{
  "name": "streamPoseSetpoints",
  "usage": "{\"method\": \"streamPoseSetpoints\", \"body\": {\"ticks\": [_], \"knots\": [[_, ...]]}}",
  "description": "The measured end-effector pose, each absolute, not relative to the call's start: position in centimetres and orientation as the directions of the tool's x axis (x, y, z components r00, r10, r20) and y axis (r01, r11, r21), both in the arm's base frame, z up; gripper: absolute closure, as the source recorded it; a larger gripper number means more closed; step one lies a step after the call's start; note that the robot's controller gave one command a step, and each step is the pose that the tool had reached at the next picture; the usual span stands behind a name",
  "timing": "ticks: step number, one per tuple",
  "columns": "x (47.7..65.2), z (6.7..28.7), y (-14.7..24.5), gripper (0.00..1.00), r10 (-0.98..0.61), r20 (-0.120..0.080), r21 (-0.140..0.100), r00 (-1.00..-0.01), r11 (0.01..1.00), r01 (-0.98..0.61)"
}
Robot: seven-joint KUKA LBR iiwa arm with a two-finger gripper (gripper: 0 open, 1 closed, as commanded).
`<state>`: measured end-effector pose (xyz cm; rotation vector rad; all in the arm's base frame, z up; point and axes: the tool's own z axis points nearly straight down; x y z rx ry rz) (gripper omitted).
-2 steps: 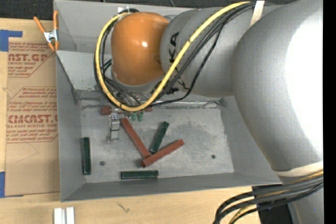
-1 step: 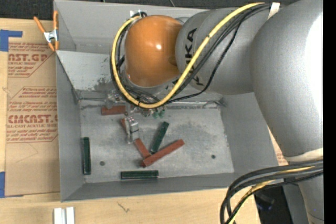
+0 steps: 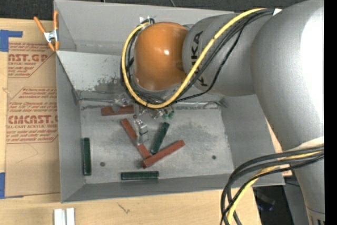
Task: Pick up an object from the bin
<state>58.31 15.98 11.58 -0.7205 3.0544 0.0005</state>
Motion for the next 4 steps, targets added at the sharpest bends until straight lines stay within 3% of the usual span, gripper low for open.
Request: {"method": "streamPoseSetpoints", "body": {"ticks": [1,3,4], "knots": [[58.2,9.8,14.3,0.00,-0.601,-0.002,0.000,-0.799,0.799,-0.601],[55.4,9.0,10.1,0.00,-0.658,-0.002,0.002,-0.753,0.753,-0.658],[58.9,7.6,14.3,1.00,-0.608,-0.007,0.000,-0.794,0.794,-0.608]]}}
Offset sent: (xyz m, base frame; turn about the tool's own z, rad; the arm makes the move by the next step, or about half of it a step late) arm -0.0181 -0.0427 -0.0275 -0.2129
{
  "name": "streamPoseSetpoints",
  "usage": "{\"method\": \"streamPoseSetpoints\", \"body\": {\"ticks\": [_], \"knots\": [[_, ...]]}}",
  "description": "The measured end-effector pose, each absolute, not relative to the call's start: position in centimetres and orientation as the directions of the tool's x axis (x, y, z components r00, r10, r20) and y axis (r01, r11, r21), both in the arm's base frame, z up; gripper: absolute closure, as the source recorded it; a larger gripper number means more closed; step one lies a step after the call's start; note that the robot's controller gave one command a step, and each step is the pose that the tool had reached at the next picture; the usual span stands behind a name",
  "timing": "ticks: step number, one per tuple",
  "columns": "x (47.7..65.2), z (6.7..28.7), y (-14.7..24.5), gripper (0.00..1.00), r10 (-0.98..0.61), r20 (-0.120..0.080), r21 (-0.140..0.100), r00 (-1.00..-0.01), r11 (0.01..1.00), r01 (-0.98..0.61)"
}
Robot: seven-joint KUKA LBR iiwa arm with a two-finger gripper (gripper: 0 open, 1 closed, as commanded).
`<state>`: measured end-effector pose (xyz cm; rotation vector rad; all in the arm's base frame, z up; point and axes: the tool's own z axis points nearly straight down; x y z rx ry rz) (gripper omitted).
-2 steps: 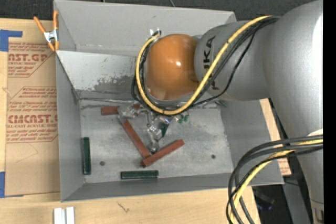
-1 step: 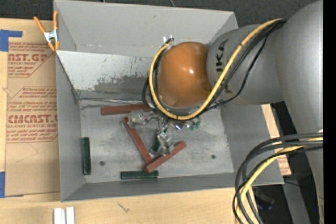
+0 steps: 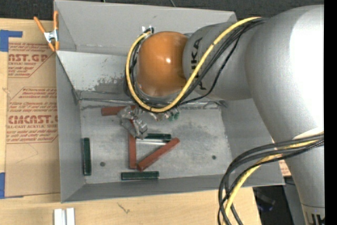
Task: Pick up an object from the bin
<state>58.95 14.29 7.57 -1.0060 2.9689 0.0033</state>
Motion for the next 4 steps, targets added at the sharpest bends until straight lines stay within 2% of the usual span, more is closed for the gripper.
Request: {"method": "streamPoseSetpoints", "body": {"ticks": [1,2,3,4], "knots": [[58.8,7.1,14.2,0.00,-0.608,-0.007,0.000,-0.794,0.794,-0.608],[58.7,7.2,14.1,1.00,-0.608,-0.002,0.001,-0.794,0.794,-0.608],[58.7,7.2,14.1,1.00,-0.607,-0.002,0.001,-0.794,0.794,-0.607],[51.8,7.1,18.7,0.00,-0.831,-0.003,0.002,-0.556,0.556,-0.831]]}}
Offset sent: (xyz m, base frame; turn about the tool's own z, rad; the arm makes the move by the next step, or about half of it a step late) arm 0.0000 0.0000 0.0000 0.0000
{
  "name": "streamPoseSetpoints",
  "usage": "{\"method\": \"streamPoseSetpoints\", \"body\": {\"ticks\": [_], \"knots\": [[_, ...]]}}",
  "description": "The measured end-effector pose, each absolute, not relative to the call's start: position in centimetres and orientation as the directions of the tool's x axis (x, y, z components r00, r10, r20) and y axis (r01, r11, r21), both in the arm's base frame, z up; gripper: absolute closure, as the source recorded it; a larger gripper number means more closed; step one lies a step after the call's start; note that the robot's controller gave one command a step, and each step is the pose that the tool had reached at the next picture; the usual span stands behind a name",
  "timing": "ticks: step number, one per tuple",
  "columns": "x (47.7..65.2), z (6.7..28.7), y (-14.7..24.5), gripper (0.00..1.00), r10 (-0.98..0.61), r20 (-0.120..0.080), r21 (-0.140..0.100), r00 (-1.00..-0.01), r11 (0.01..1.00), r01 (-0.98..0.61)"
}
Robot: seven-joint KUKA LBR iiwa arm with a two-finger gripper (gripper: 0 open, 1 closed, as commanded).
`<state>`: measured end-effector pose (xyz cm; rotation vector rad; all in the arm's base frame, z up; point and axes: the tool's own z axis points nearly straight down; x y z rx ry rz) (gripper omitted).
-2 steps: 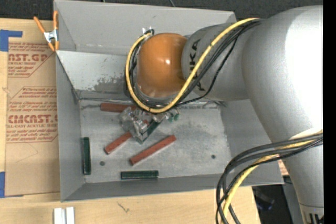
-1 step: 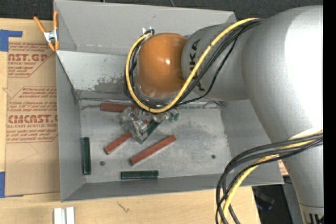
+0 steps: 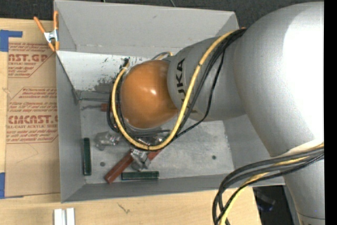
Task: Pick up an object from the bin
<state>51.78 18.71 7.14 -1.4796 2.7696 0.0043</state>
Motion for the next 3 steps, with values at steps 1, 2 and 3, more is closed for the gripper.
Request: {"method": "streamPoseSetpoints", "body": {"ticks": [1,2,3], "knots": [[51.8,7.1,18.6,1.00,-0.830,-0.003,0.002,-0.558,0.558,-0.830],[51.8,7.1,18.6,1.00,-0.830,-0.003,0.002,-0.558,0.558,-0.830],[52.3,21.3,20.2,1.00,-0.823,-0.005,-0.001,-0.568,0.568,-0.823]]}}
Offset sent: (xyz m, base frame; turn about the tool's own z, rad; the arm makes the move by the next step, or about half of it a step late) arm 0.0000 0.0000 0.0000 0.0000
